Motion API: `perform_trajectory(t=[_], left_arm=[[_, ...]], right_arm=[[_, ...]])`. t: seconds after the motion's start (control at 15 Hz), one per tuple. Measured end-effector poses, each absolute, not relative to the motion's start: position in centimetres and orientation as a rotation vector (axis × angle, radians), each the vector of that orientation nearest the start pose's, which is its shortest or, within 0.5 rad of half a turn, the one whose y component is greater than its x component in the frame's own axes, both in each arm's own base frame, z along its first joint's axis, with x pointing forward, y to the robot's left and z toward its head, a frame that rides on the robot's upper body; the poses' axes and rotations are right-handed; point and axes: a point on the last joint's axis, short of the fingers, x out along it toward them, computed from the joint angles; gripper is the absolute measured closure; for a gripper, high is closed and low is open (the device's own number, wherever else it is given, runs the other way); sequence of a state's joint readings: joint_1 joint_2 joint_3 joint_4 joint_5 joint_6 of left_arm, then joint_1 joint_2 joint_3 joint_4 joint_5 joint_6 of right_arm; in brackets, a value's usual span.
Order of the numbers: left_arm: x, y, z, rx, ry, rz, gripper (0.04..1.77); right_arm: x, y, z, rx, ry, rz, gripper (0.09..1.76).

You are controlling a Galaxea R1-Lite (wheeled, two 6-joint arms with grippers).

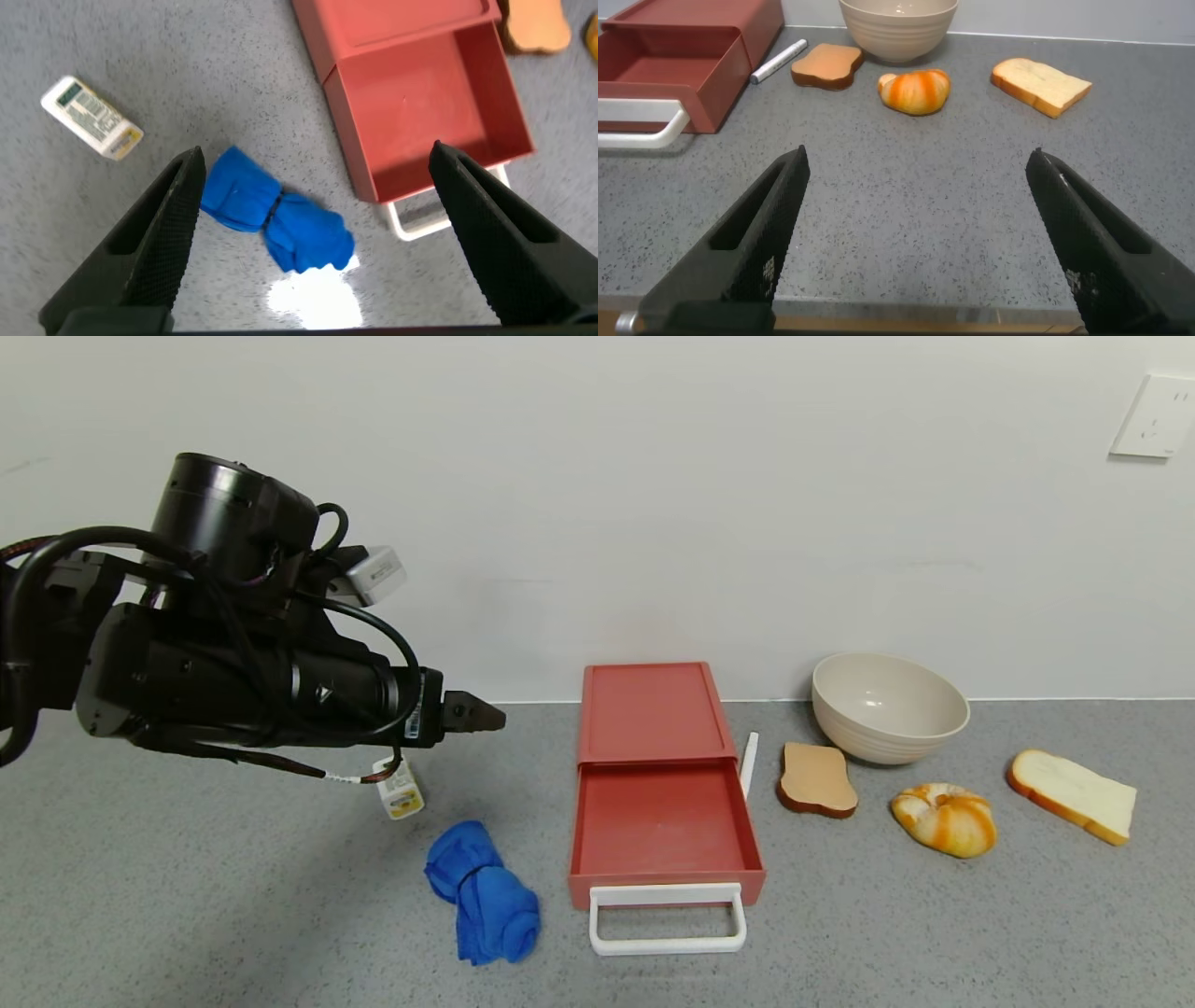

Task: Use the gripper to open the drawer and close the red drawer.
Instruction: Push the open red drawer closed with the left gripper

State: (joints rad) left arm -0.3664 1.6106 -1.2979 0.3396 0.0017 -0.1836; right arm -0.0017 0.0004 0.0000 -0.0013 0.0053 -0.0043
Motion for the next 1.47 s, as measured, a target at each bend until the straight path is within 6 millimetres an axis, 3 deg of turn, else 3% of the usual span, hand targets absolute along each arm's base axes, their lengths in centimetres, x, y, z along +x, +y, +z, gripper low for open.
perform_trajectory(t=[0.47,1.07,1.47], left_arm=[[27.0,-10.6,24.7,-0.182,0.693,-0.077,0.09],[26.1,-11.9,23.3,-0.162,0.766,-0.097,0.09],[23.9,-15.0,22.2,-0.182,0.849,-0.148,0.09]], right_arm=[[-2.3,0.0,7.6,-0.004,-0.001,0.004,0.14],[-2.3,0.0,7.6,-0.004,-0.001,0.004,0.14],[-2.3,0.0,7.6,-0.004,-0.001,0.004,0.14]])
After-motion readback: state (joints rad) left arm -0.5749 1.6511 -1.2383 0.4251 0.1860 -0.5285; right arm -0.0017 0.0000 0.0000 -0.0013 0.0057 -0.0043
